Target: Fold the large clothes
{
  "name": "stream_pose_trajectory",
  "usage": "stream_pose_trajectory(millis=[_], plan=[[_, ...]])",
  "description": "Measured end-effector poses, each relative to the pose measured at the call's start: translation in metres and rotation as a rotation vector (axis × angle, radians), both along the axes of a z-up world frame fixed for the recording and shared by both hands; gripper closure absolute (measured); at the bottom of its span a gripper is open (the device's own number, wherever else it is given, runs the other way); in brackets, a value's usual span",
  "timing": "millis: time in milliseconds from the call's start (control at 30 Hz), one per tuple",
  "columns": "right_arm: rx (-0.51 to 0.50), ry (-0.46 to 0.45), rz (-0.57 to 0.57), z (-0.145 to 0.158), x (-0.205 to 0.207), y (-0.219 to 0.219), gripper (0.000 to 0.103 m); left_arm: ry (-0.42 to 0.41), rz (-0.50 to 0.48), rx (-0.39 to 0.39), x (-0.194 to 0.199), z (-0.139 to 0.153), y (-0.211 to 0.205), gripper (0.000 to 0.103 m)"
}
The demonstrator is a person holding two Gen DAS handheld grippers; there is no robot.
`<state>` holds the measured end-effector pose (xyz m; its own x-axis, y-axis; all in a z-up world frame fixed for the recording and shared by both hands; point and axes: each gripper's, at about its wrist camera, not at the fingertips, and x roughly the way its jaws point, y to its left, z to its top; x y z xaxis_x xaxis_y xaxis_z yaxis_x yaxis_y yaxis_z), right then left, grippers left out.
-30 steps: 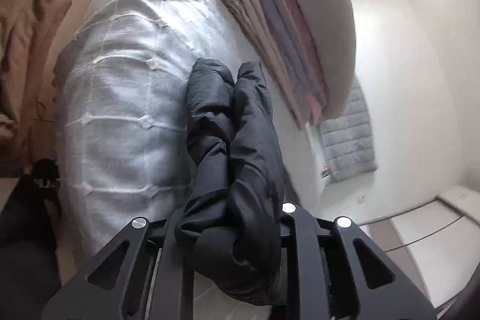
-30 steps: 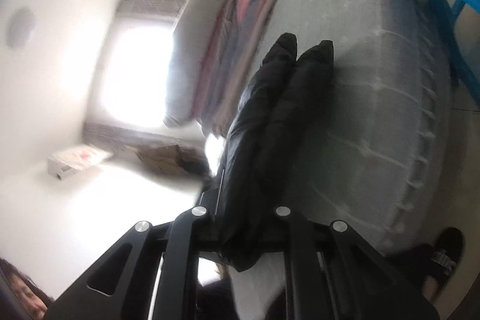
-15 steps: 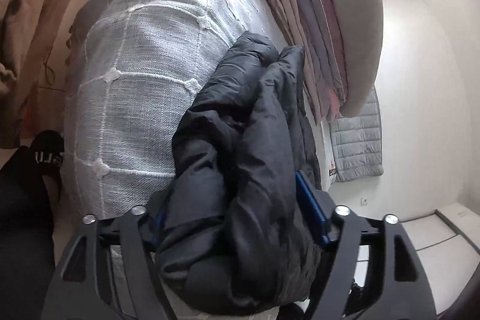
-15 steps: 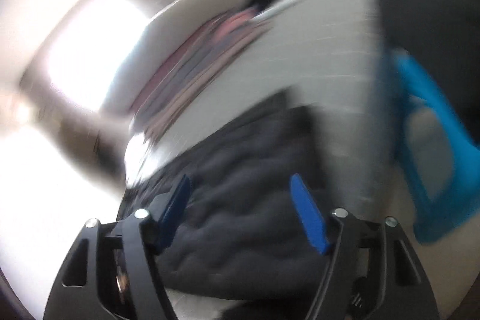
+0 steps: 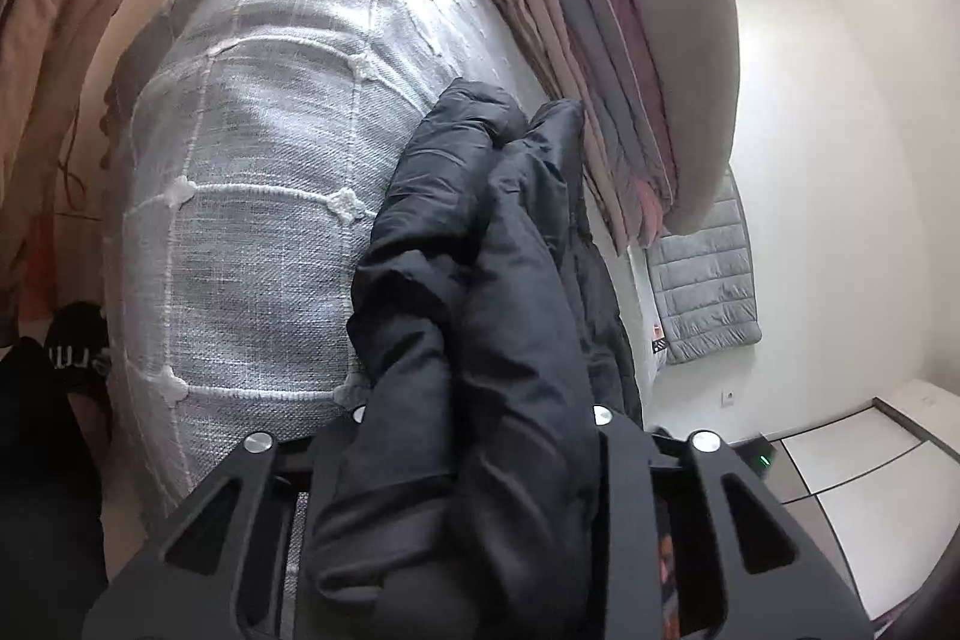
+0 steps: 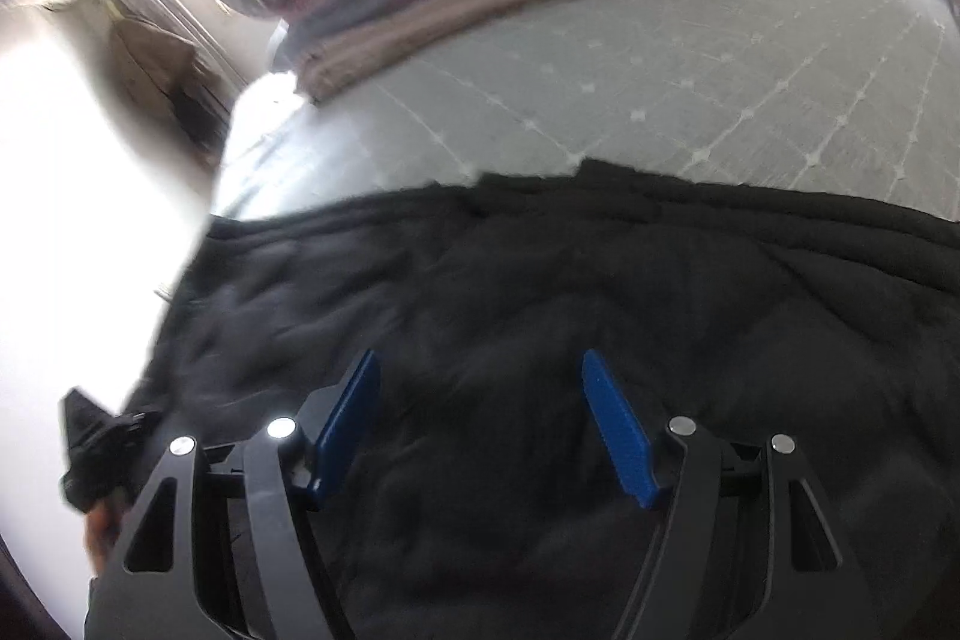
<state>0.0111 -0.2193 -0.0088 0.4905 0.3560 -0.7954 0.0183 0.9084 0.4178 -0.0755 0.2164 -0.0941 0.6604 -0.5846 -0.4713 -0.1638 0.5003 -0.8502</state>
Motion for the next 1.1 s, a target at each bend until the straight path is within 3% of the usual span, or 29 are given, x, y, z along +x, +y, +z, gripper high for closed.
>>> stream_pose_trajectory(millis=[100,233,367,500,533,567,700,733,833,967,1100], plan=[[-0.018,0.054,0.026,-0.027,0.025,0.005,0.034,-0.015,-0.007,0.013,0.000,0.004,-0.002,0.079],[-0.013,0.077,0.028,-0.021,0.028,0.005,0.033,0.000,0.000,0.005,0.000,0.001,0.000,0.079],[0.004,-0.004,0.015,0.011,-0.003,0.002,0.033,0.007,0.002,-0.007,-0.003,-0.002,0.002,0.079],[-0.176,-0.093,0.046,0.029,-0.044,0.011,0.028,0.005,0.003,-0.005,-0.002,-0.002,0.001,0.079],[-0.165,-0.090,0.053,0.031,-0.053,0.010,0.028,0.005,0.005,-0.005,-0.002,-0.002,0.001,0.079],[-0.056,-0.078,0.071,0.028,-0.057,0.003,0.028,0.005,0.006,-0.007,-0.003,-0.001,0.001,0.079],[0.595,-0.001,0.110,0.000,-0.059,-0.028,0.028,0.004,0.011,-0.006,-0.005,0.000,0.001,0.079],[0.699,0.006,0.112,-0.006,-0.060,-0.031,0.028,0.003,0.011,-0.006,-0.005,0.001,0.001,0.079],[0.762,0.036,0.131,-0.016,-0.062,-0.027,0.028,0.003,0.010,-0.003,-0.005,0.002,0.001,0.079],[0.656,0.117,0.138,-0.037,-0.058,-0.014,0.028,-0.008,0.007,-0.008,-0.004,0.005,-0.001,0.079],[0.618,0.096,0.120,-0.026,-0.063,-0.015,0.028,-0.013,0.003,0.000,-0.003,0.008,-0.002,0.079]])
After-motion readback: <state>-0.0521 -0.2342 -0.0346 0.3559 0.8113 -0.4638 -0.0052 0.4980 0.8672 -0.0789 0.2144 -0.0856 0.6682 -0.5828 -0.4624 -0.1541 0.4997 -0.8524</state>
